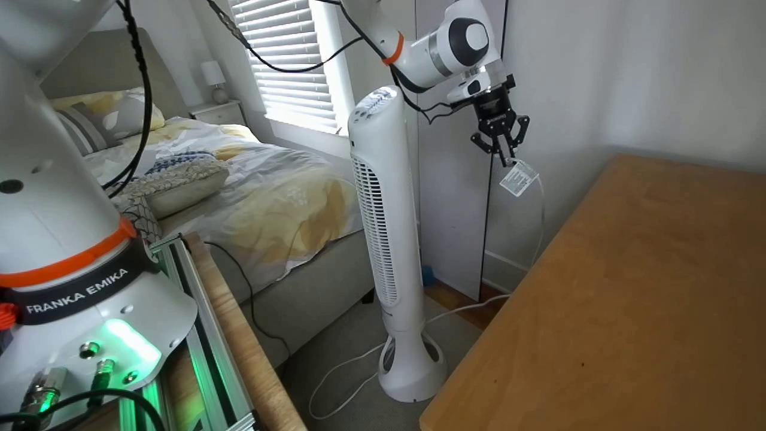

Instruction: Pick up the white plug from the bed and put it on the floor

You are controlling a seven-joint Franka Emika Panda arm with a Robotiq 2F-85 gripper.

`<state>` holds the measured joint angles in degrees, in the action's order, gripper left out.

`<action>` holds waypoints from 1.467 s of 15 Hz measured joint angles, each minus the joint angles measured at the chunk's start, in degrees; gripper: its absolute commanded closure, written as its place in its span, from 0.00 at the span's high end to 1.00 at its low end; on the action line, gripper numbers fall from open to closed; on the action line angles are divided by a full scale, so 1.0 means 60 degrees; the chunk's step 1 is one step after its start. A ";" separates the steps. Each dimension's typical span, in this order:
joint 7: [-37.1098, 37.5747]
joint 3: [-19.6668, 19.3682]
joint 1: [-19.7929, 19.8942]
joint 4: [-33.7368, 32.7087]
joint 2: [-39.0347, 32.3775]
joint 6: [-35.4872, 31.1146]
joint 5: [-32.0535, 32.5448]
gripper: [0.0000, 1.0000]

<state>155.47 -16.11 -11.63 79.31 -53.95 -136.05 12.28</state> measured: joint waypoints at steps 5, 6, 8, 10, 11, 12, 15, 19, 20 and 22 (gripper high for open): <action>-0.0003 -0.0003 0.0378 -0.1674 -0.1141 -0.0146 -0.0048 0.05; -0.0003 -0.0005 0.0463 -0.2003 -0.1375 -0.0156 -0.0069 0.05; -0.0004 -0.0004 0.0637 -0.2612 -0.1807 -0.0362 -0.0127 0.44; -0.0016 -0.0005 0.0784 -0.3165 -0.2181 -0.0607 -0.0159 0.52; -0.0019 -0.0005 0.0839 -0.3426 -0.2348 -0.0693 -0.0162 0.58; -0.0023 -0.0005 0.0876 -0.3674 -0.2496 -0.0746 -0.0170 0.67; -0.0115 0.0042 0.0909 -0.4318 -0.2853 -0.0851 -0.0216 0.89; -0.1969 0.1060 0.1068 -0.4570 -0.2857 -0.0838 -0.0682 1.00; -0.2561 0.1263 0.1080 -0.4569 -0.2796 -0.0806 -0.0780 1.00; -0.3779 0.1743 0.1207 -0.4514 -0.2538 -0.0596 -0.0828 1.00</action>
<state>132.79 -5.65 -4.39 52.22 -69.18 -139.62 7.31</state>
